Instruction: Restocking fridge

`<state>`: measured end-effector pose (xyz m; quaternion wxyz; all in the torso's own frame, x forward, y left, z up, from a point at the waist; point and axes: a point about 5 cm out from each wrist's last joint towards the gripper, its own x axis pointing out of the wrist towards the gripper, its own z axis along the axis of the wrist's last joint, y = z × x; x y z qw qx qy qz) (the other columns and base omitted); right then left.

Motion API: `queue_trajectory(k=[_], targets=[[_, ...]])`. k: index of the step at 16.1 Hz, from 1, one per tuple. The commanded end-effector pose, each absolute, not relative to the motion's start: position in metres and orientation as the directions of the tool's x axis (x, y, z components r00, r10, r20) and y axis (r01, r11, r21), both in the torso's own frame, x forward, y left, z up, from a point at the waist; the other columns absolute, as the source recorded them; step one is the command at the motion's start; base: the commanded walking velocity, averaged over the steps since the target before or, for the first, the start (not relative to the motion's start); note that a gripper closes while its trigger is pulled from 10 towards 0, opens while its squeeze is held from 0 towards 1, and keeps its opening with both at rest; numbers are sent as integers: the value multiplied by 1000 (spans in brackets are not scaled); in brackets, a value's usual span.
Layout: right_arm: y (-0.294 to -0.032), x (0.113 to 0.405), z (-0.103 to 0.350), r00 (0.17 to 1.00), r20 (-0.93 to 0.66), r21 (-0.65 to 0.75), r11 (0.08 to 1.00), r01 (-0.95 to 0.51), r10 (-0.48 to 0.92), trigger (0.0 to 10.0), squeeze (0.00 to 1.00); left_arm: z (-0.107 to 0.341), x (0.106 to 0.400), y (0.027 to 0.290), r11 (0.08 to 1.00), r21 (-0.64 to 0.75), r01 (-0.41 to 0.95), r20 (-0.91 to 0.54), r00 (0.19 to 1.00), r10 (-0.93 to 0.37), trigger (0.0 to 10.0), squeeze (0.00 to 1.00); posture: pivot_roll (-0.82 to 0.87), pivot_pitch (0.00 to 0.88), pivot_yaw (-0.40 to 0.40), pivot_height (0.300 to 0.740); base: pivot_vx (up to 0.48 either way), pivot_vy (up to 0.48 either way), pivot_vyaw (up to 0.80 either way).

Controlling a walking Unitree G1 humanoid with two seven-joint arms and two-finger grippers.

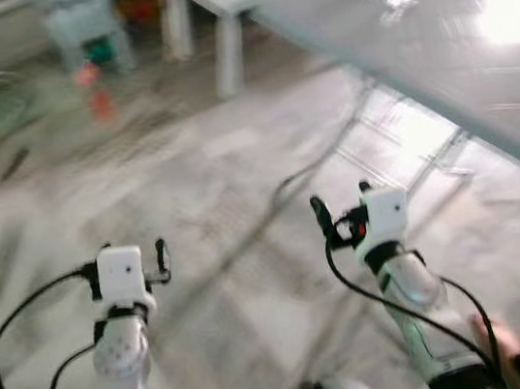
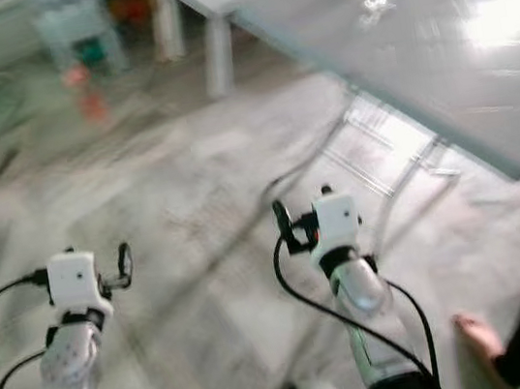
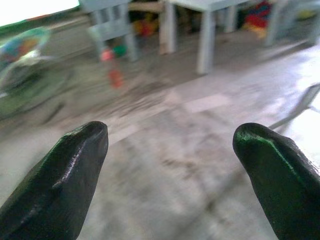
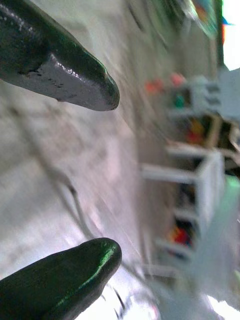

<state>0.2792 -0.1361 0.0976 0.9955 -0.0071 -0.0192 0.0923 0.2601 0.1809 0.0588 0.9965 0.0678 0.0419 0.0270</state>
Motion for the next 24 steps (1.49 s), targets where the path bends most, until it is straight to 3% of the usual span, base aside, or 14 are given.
queue_trajectory(k=[1, 6, 11, 21, 24], targets=[[-143, 278, 104, 984, 58, -50, 985, -164, 167, 10000, 0, 59, 260, 169, 992, 122, -23, -78, 996, 33, 10000, 0, 105, 99, -72, 740, 480, 0, -481], [-151, 281, 135, 982, 178, 10, 998, -59, 57, 10000, 0, 84, 267, 159, 997, 76, -34, 17, 999, 33, 10000, 0, 97, 75, -61, 740, 480, 0, -94], [-155, 282, 137, 983, 178, 8, 999, -42, 40, 10000, 0, 94, 282, 157, 998, 41, -49, 41, 998, 48, 10000, 0, 72, 62, -53, 740, 457, 0, 0], [-153, 280, 135, 987, 157, 10, 999, -38, 36, 10000, 0, 95, 283, 152, 998, 36, -47, 39, 998, 46, 10000, 0, 70, 69, -54, 740, 436, 0, -591], [-152, 278, 134, 988, 153, 10, 999, -38, 36, 10000, 0, 97, 285, 152, 998, 20, -55, 46, 997, 54, 10000, 0, 68, 68, -51, 740, 364, 310, -438]])
